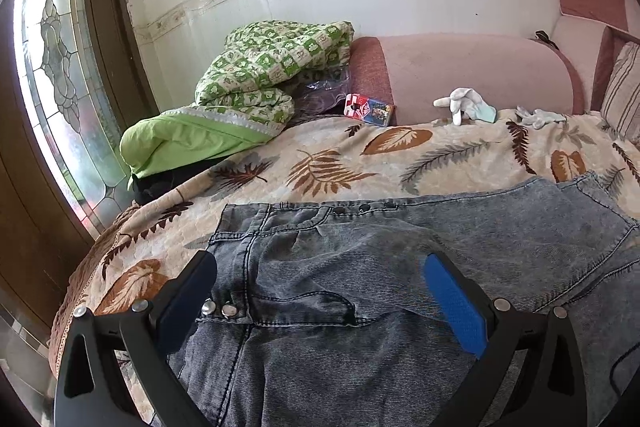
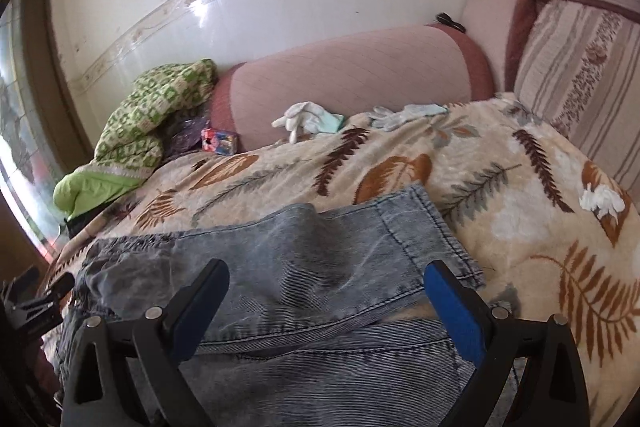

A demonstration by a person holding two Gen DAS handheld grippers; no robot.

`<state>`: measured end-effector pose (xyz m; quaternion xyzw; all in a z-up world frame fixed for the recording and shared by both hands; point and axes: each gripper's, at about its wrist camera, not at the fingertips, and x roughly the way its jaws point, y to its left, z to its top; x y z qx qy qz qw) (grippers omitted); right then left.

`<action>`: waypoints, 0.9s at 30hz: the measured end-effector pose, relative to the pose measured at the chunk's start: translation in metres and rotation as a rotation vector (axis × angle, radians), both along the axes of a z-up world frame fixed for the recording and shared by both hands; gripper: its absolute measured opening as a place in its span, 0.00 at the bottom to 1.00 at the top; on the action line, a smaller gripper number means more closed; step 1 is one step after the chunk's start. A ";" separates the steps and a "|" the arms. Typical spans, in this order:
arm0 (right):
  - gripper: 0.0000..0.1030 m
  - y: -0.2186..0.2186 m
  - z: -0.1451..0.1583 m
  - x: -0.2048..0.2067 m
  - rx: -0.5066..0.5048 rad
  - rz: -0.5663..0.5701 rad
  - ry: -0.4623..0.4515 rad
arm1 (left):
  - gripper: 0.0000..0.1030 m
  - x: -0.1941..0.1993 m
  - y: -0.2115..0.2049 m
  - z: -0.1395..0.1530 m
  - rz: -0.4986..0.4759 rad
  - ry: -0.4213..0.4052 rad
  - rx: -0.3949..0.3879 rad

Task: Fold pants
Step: 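Position both open tools above the spread grey denim jeans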

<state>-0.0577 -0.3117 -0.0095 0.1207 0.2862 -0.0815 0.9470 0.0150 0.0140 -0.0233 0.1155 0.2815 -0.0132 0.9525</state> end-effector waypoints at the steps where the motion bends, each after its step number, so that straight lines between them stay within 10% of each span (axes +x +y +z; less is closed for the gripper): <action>1: 0.96 0.011 0.001 -0.001 -0.028 0.025 -0.009 | 1.00 -0.001 -0.001 0.000 0.002 -0.004 0.003; 11: 0.96 0.060 -0.001 -0.001 -0.167 0.128 -0.011 | 1.00 -0.002 -0.002 0.001 0.004 -0.008 -0.001; 20: 0.96 0.024 0.005 0.010 -0.123 0.044 -0.003 | 1.00 0.009 0.003 0.000 0.006 0.031 -0.006; 27: 0.96 -0.065 0.014 0.057 -0.011 -0.058 0.090 | 1.00 0.080 0.048 0.009 0.041 0.218 -0.127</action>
